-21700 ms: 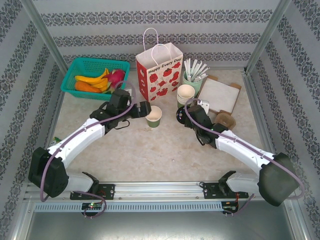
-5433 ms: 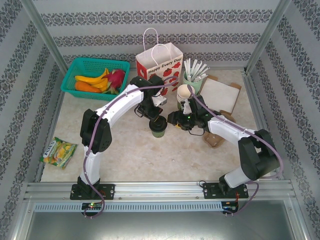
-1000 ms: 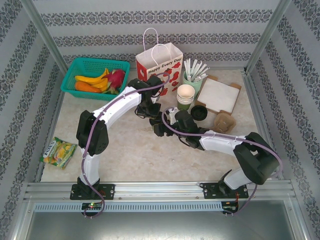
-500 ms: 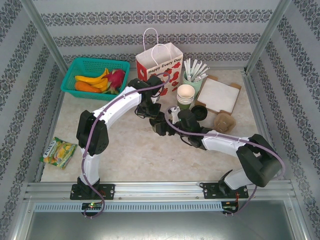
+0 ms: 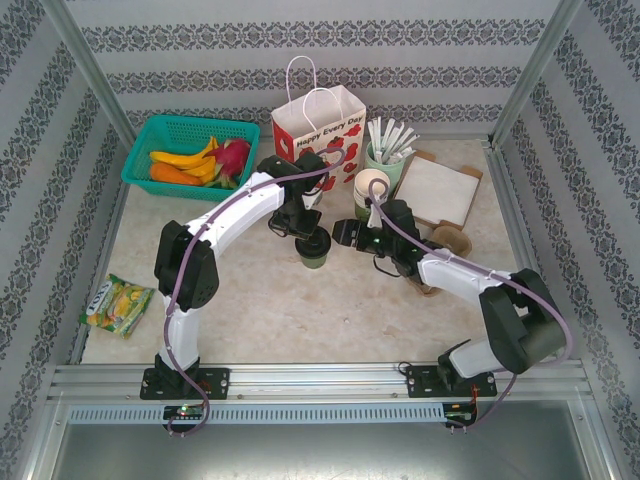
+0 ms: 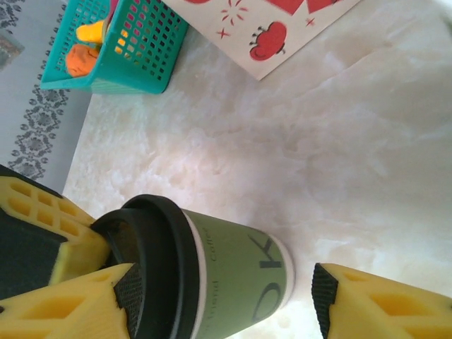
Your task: Pack the takeout coffee
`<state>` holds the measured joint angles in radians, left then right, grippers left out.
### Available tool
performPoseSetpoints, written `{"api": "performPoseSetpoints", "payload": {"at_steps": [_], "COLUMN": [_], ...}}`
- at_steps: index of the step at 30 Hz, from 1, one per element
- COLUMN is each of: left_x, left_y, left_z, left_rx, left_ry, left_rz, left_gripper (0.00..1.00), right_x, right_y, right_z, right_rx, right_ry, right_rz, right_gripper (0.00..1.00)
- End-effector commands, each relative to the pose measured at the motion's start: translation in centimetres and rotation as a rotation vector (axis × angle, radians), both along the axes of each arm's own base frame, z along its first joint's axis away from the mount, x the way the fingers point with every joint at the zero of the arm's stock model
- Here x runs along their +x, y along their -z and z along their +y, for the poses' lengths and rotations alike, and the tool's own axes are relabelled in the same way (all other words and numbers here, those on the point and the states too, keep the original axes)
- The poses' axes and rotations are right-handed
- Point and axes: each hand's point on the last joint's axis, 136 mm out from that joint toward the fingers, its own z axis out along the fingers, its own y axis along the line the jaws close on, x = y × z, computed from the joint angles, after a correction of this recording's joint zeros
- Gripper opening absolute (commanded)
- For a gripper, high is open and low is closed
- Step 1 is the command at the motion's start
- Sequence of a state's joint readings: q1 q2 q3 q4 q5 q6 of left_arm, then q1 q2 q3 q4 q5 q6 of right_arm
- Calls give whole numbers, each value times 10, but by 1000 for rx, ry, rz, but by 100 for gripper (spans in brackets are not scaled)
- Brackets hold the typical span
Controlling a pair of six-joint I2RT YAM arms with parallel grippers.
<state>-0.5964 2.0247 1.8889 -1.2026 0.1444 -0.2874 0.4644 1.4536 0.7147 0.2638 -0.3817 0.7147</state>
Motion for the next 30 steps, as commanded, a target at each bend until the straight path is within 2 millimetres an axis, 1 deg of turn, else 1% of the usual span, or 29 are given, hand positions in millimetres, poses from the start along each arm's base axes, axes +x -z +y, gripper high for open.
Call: {"api": "performPoseSetpoints", "payload": {"at_steps": [1, 5, 9, 13, 16, 18, 19, 22, 24, 26, 27, 30], "left_x": [-10, -10, -9, -10, -11, -15, -19, -31, -38, -41, -40, -30], "left_y": [15, 18, 18, 22, 28, 37, 44, 73, 90, 96, 94, 77], "left_z": [3, 2, 1, 1, 1, -1, -1, 1, 5, 7, 7, 5], "left_rx": [54, 49, 46, 50, 53, 40, 36, 46, 66, 84, 84, 67], "left_ry": [28, 22, 21, 20, 20, 19, 12, -4, -9, -8, -8, -12], "left_rz": [62, 71, 70, 78, 91, 113, 133, 203, 244, 263, 257, 207], "left_gripper": [0, 0, 0, 0, 0, 0, 0, 0, 0, 0, 0, 0], "right_x": [-4, -7, -6, -8, -9, -12, -15, -23, -26, -27, -26, -19], "right_y": [-4, -7, -4, 2, 13, 29, 38, 65, 74, 74, 71, 51], "right_z": [17, 29, 35, 40, 39, 33, 29, 19, 17, 18, 19, 24], "right_rx": [69, 82, 63, 46, -8, -75, -107, -165, -169, -165, -162, -129], "right_ry": [-61, -107, -121, -136, -128, -109, -96, -68, -59, -58, -59, -72], "right_rz": [73, 87, 105, 134, 170, 215, 245, 333, 362, 366, 357, 292], "right_gripper": [66, 63, 59, 53, 50, 47, 46, 43, 42, 42, 42, 43]}}
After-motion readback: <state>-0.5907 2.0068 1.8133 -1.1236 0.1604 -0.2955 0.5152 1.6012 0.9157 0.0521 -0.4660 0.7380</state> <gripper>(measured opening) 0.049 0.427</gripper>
